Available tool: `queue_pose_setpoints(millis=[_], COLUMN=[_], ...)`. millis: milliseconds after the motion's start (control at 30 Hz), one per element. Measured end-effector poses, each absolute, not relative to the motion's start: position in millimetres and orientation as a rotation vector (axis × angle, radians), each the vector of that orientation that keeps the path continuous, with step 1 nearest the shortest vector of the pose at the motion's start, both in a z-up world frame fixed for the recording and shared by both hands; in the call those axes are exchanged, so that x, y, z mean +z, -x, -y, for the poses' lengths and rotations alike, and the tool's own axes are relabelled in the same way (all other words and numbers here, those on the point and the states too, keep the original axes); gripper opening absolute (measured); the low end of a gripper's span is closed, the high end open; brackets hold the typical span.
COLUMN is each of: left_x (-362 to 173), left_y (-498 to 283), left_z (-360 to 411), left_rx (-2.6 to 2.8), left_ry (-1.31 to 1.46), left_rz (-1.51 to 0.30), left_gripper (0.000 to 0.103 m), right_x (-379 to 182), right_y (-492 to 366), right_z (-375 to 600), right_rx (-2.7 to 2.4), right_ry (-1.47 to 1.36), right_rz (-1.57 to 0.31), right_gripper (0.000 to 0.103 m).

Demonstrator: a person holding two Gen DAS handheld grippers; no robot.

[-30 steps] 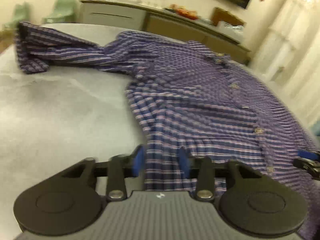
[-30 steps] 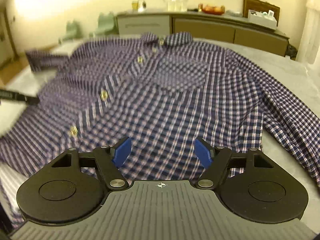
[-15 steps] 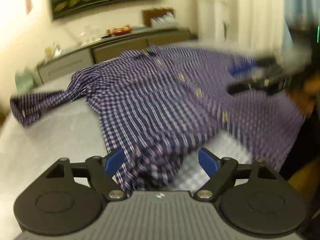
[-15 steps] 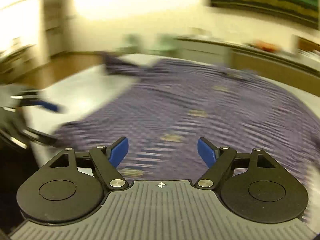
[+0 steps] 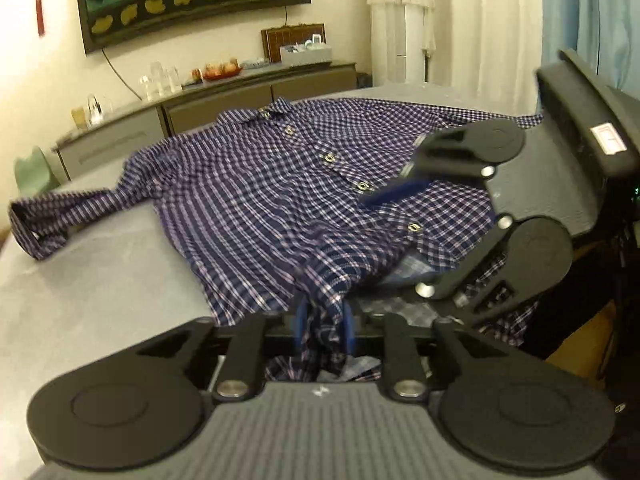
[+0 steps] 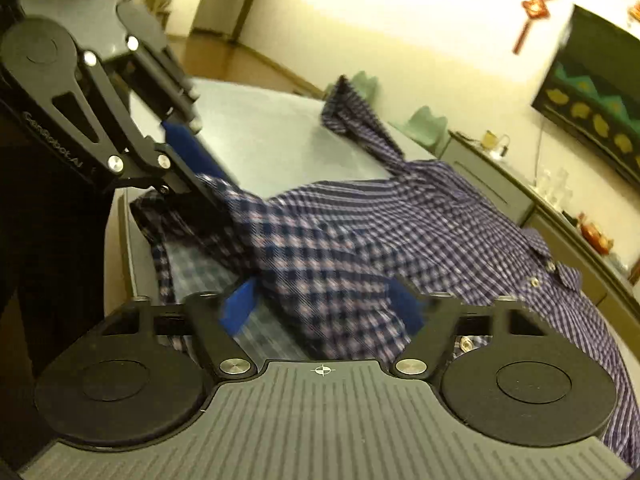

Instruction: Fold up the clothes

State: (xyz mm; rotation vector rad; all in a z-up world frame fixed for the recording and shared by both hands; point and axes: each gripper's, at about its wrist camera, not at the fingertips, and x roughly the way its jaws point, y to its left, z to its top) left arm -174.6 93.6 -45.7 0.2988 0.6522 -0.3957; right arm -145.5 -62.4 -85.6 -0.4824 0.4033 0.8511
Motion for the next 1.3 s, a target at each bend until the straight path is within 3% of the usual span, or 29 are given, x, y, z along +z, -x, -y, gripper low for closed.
queue_pose_setpoints(millis=[33, 133, 167, 200, 267, 300, 333, 367, 500, 667, 800, 900, 1067, 1100, 1167, 1200, 1300], left_x=[-46.5, -50.9, -53.1, -55.6, -61.1, -61.1, -58.6, -53.9, -28.4, -21.9, -24.7, -26.3, -49.1, -55.0, -62.8, -63.1, -43.9], left_y=[177.0, 183.6, 186.0, 186.6, 184.6, 182.8, 180.6, 182.0, 201.1, 213.4, 216.6, 220.7, 212.1, 206.1, 190.6, 183.3, 172.1], left_z=[-93.0, -87.0, -83.8, -80.2, -72.4, -72.1, -74.8, -78.4, -97.7, -116.0, -110.7, -85.1, -42.0, -36.1, -29.9, -30.4, -45.2], left_rx=[-0.377, -0.314, -0.295, -0.276, -0.236, -0.229, -0.232, -0.229, -0.224, -0.247, -0.241, -0.328, -0.421, -0.407, -0.354, -0.329, -0.310], left_ry=[-0.310, -0.337, -0.344, -0.359, -0.401, -0.399, -0.378, -0.359, -0.297, -0.251, -0.289, -0.368, -0.574, -0.614, -0.670, -0.674, -0.546], left_rz=[-0.640, -0.599, -0.593, -0.589, -0.589, -0.602, -0.627, -0.636, -0.657, -0.725, -0.711, -0.650, -0.585, -0.570, -0.548, -0.541, -0.509], left_gripper=[0.052, 0.078, 0.079, 0.079, 0.053, 0.014, 0.006, 0.005, 0.006, 0.013, 0.015, 0.052, 0.056, 0.053, 0.013, 0.002, 0.001], right_x=[-81.8, -70.6, -66.8, -63.1, -55.7, -56.1, -56.6, -57.0, -58.9, -68.5, -64.4, -60.2, -72.7, -76.1, -82.8, -86.2, -90.2], right_y=[140.3, 124.9, 119.7, 114.6, 104.5, 106.3, 108.0, 109.8, 117.0, 143.0, 168.3, 175.4, 188.8, 183.5, 172.9, 167.6, 159.0], right_z=[66.0, 76.6, 80.2, 83.7, 90.8, 94.7, 98.5, 102.4, 117.7, 101.0, 92.9, 84.1, 61.3, 62.4, 64.8, 66.0, 78.4], right_rx=[0.854, 0.860, 0.861, 0.861, 0.858, 0.845, 0.832, 0.818, 0.763, 0.634, 0.695, 0.802, 0.909, 0.885, 0.838, 0.814, 0.754], right_ry=[0.420, 0.233, 0.170, 0.107, -0.017, 0.003, 0.022, 0.041, 0.121, 0.468, 0.544, 0.554, 0.611, 0.616, 0.626, 0.630, 0.653], right_rz=[-0.430, -0.507, -0.532, -0.557, -0.604, -0.606, -0.607, -0.608, -0.611, -0.523, -0.448, -0.406, -0.431, -0.448, -0.482, -0.499, -0.519], right_gripper=[0.000, 0.002, 0.002, 0.002, 0.002, 0.002, 0.005, 0.010, 0.052, 0.053, 0.054, 0.051, 0.042, 0.041, 0.041, 0.041, 0.040])
